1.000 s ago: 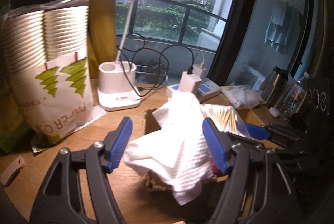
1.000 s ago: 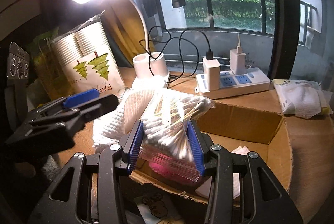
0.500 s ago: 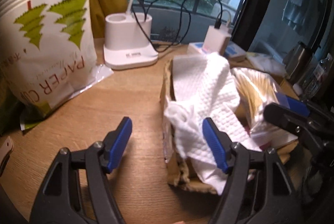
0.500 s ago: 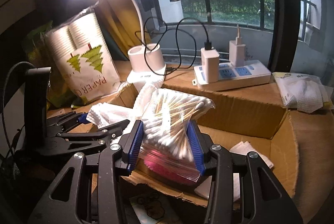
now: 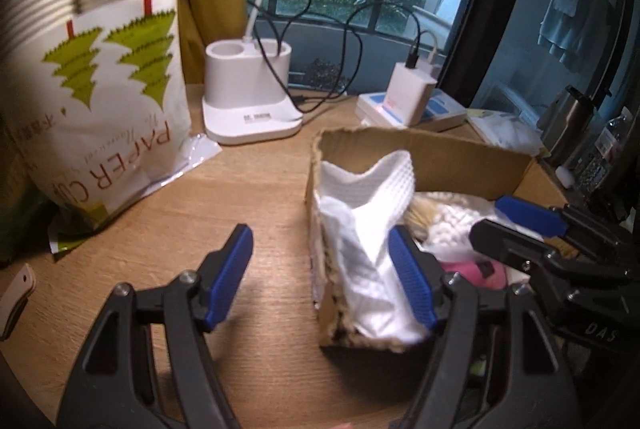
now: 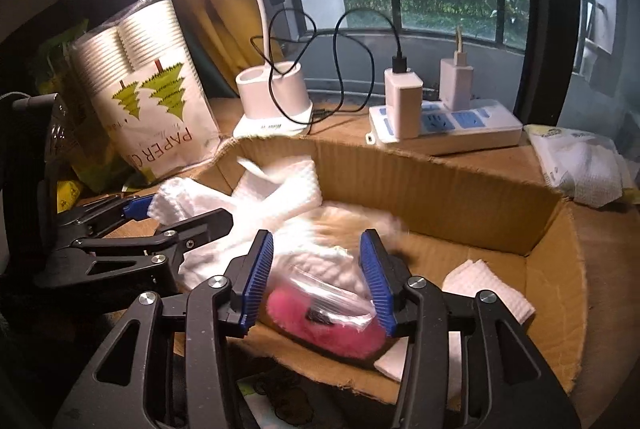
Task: Organize soft objects
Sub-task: 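Withdraw both grippers from the box toward the remaining items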
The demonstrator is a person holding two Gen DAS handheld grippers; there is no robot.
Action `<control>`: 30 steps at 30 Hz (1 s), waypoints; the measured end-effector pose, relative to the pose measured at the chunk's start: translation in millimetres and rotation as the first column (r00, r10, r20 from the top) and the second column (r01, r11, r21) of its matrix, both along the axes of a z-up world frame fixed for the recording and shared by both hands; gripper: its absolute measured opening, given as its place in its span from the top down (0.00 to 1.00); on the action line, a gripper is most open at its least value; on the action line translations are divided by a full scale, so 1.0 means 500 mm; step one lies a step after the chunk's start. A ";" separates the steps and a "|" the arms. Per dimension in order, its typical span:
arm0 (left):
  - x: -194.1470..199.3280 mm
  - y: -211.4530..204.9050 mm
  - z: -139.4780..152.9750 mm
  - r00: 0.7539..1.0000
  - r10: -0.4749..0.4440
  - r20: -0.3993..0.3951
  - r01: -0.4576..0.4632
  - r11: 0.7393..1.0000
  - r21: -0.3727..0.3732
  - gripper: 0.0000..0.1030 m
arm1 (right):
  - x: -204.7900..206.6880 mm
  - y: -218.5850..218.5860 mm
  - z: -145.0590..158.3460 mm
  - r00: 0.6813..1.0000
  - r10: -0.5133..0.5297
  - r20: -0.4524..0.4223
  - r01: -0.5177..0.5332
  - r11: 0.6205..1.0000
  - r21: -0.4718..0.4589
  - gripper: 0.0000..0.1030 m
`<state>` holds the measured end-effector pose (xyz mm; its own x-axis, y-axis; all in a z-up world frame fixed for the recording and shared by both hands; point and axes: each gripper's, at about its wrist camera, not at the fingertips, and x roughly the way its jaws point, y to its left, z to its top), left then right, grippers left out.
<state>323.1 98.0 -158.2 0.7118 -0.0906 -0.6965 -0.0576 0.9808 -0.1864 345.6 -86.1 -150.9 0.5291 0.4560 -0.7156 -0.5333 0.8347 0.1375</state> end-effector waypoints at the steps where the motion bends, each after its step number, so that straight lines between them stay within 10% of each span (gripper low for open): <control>1: 0.000 -0.001 0.005 1.000 0.000 0.004 0.000 1.000 0.002 0.31 | -0.004 -0.004 0.008 1.000 -0.005 0.010 0.005 1.000 0.005 0.43; 30: -0.179 -0.073 0.169 0.977 -0.071 0.203 0.070 0.997 0.015 0.28 | -0.171 -0.084 0.149 0.987 -0.060 0.152 0.058 0.998 0.014 0.43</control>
<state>233.6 61.7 -73.6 0.8307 -0.1407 -0.5386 0.0500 0.9825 -0.1795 260.0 -127.9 -76.1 0.6576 0.4275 -0.6203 -0.4987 0.8642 0.0668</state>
